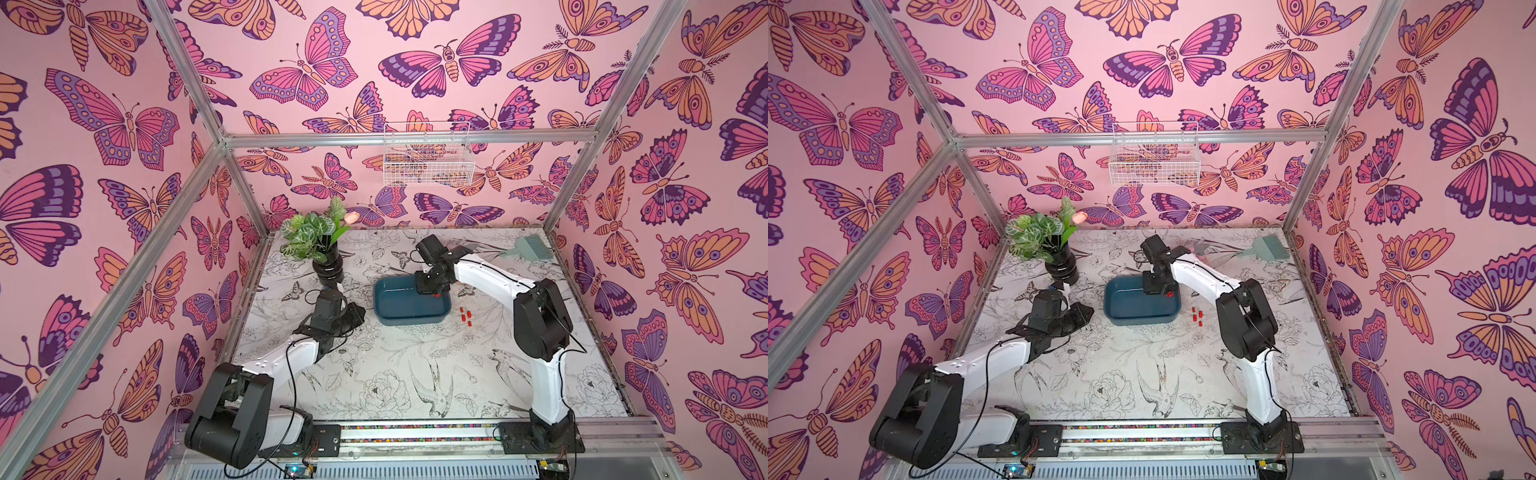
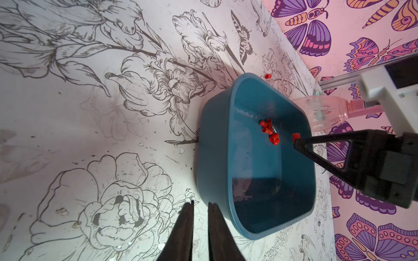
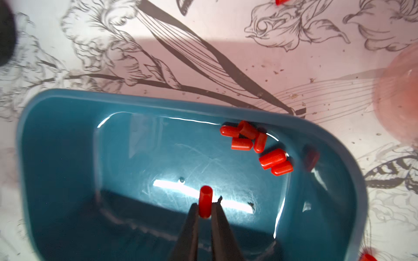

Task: Take the screw protection sleeves out of the storage box
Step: Pick up the screw protection sleeve from the storage box, then place the screw protection sleeve at the center of the board.

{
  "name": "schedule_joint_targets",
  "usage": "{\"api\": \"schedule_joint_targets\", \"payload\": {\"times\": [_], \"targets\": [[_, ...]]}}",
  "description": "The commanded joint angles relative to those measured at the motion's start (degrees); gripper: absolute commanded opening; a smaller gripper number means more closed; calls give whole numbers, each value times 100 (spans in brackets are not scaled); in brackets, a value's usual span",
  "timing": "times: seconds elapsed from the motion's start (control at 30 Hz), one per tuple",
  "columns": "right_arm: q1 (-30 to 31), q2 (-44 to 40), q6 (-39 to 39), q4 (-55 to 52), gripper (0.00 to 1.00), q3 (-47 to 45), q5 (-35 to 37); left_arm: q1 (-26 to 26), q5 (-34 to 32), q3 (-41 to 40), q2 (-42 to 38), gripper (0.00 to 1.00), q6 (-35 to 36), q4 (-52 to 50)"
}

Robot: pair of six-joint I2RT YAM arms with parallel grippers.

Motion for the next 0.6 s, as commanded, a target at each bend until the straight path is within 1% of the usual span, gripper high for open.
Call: {"api": "schedule_joint_targets", "payload": {"times": [0.0, 0.23, 0.57], "targets": [[-33, -298, -1, -396, 16, 111, -198, 36, 79, 17, 69, 18, -18, 51], [-75, -907, -52, -488, 15, -294, -135, 41, 81, 9, 61, 18, -18, 54], [-462, -2181, -217, -663, 14, -1434, -58, 49, 102, 6, 63, 18, -17, 54]]}}
